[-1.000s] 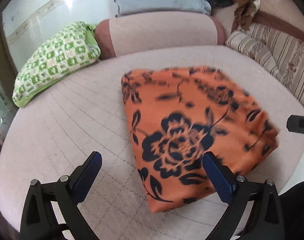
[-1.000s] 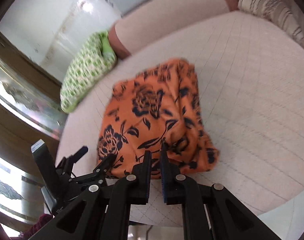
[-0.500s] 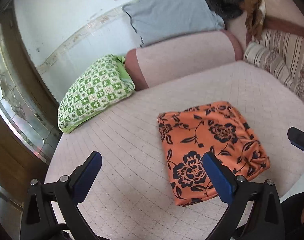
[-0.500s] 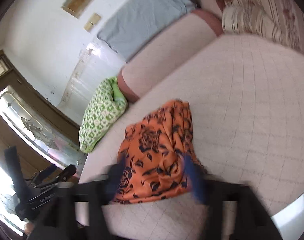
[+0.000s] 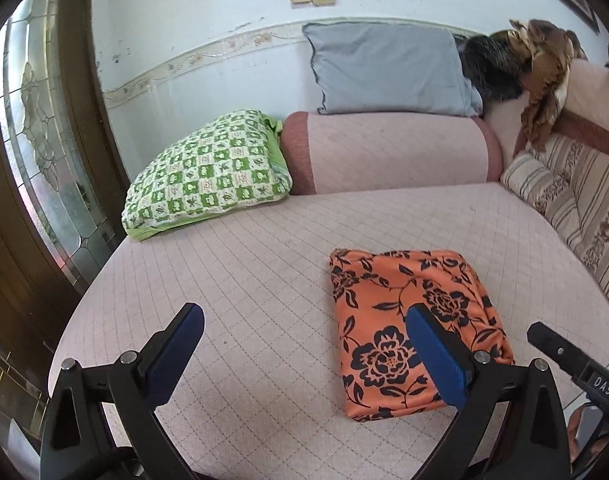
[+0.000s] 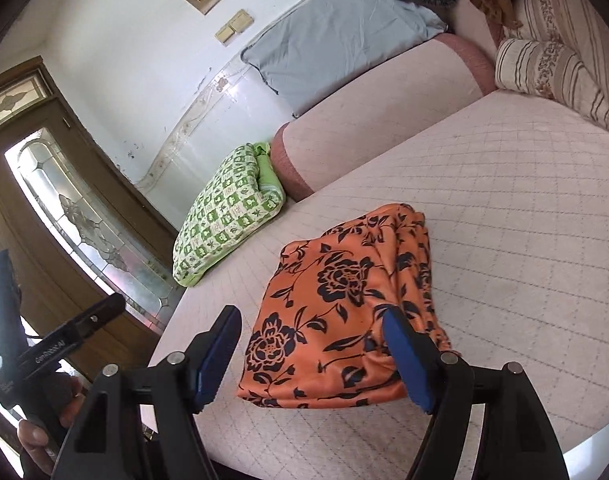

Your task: Fold small clothes

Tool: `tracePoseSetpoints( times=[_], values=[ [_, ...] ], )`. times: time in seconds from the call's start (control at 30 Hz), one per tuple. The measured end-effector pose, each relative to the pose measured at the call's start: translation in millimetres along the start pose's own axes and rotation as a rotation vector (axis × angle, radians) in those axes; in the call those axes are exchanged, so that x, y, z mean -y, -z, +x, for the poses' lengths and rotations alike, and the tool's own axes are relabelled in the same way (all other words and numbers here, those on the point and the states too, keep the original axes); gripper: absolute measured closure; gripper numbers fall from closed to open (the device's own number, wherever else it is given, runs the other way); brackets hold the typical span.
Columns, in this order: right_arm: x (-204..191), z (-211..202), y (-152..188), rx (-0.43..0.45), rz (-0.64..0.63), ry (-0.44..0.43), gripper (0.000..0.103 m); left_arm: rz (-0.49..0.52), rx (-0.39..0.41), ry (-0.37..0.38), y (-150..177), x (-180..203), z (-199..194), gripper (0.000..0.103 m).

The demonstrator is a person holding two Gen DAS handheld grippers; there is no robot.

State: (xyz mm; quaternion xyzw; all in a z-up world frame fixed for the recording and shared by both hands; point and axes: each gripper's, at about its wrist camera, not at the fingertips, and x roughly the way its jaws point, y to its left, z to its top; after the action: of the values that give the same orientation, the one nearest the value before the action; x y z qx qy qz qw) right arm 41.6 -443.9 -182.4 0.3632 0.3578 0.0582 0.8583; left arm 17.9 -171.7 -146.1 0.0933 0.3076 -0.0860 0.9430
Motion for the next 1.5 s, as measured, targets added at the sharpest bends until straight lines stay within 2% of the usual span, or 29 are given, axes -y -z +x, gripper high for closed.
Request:
tracePoseSetpoints(
  times=[0.33,1.5],
  values=[
    [-13,10,5,-0.014,-0.046,0.010,0.027,-0.016,0.006,-0.003,3,-10,-2,0.002],
    [-11,0,5,0.005,-0.077,0.062,0.027,-0.069,-0.017,-0.048,18,-31,13,0.002]
  ],
)
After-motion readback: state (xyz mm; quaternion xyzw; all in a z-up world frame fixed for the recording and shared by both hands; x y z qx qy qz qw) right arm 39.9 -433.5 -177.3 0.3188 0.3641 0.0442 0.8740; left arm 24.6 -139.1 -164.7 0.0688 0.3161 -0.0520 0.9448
